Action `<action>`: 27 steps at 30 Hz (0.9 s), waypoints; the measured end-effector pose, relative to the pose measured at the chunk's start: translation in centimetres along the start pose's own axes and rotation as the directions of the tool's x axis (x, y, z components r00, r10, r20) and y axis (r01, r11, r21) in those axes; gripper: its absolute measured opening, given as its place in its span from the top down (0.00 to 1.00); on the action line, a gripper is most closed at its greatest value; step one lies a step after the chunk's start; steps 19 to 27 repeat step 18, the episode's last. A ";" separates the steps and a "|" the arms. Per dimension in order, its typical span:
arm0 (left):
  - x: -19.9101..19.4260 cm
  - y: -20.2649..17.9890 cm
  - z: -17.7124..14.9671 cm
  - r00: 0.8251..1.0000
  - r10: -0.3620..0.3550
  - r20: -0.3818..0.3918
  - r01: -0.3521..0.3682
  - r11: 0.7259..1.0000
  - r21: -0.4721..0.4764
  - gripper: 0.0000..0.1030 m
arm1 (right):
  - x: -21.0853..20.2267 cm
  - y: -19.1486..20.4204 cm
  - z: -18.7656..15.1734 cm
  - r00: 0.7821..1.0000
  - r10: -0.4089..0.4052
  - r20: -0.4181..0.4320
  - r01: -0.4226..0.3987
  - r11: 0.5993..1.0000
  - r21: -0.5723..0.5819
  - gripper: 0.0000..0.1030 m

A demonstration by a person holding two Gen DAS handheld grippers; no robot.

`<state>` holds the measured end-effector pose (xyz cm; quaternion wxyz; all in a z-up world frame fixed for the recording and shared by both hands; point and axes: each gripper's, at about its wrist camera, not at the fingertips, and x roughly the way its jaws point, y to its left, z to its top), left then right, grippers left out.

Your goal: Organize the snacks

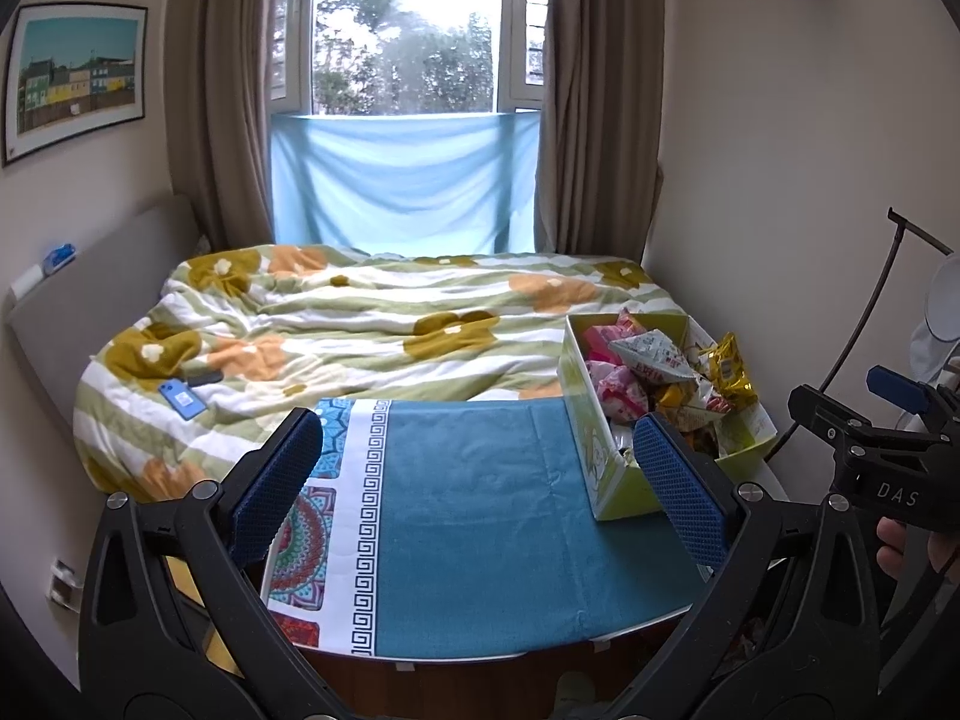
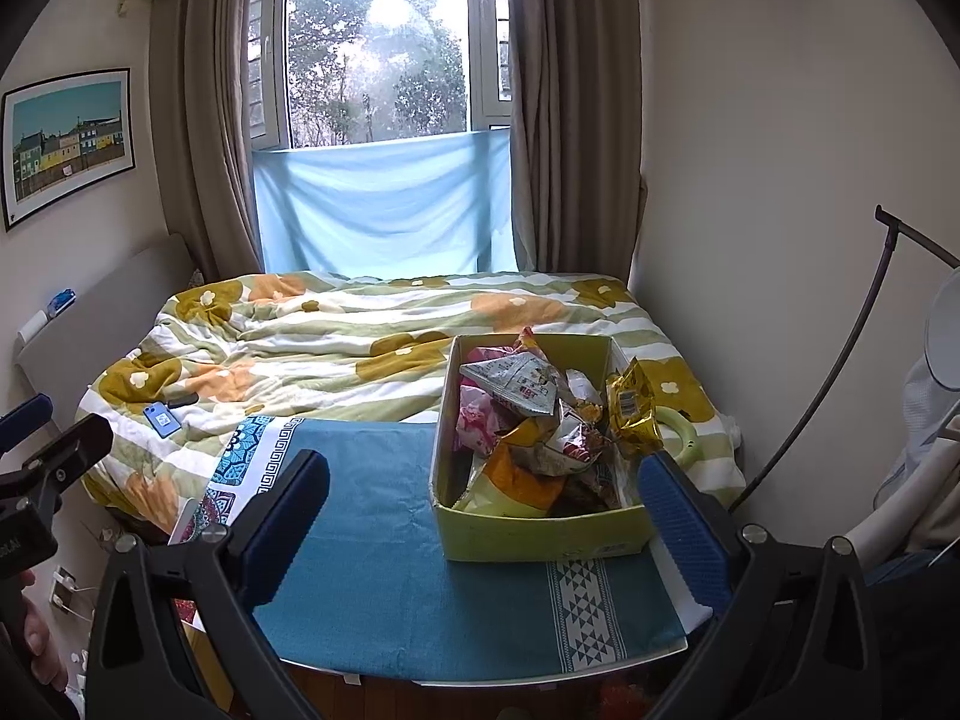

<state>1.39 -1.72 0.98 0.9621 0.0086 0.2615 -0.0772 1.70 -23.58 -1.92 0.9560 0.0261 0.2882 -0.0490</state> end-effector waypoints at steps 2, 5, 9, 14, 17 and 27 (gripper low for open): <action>0.0 -0.3 0.0 1.000 0.003 -0.001 -0.003 1.000 0.007 0.00 | 0.0 0.0 -0.1 1.000 0.000 0.000 0.000 1.000 0.003 0.00; -0.1 -0.6 -0.2 1.000 -0.001 0.001 0.001 1.000 0.011 0.00 | 0.0 -0.1 -0.3 1.000 -0.002 -0.003 0.002 1.000 0.004 0.00; -0.3 -1.0 -0.3 1.000 0.002 0.002 -0.002 1.000 0.016 0.00 | -0.1 -0.2 -0.6 1.000 -0.001 -0.008 0.001 1.000 0.006 0.00; -0.6 -1.7 -0.3 1.000 -0.008 0.016 0.008 1.000 0.026 0.00 | -0.1 -0.2 -0.6 1.000 0.000 -0.007 0.000 1.000 0.007 0.00; -0.6 -2.0 -0.5 1.000 -0.025 0.017 0.024 0.999 0.023 0.00 | -0.1 -0.2 -0.6 1.000 0.000 -0.008 0.000 1.000 0.008 0.00; -0.5 -2.0 -0.4 0.999 -0.036 0.015 0.036 0.999 0.024 0.00 | -0.1 -0.2 -0.6 1.000 0.000 -0.008 0.000 1.000 0.008 0.00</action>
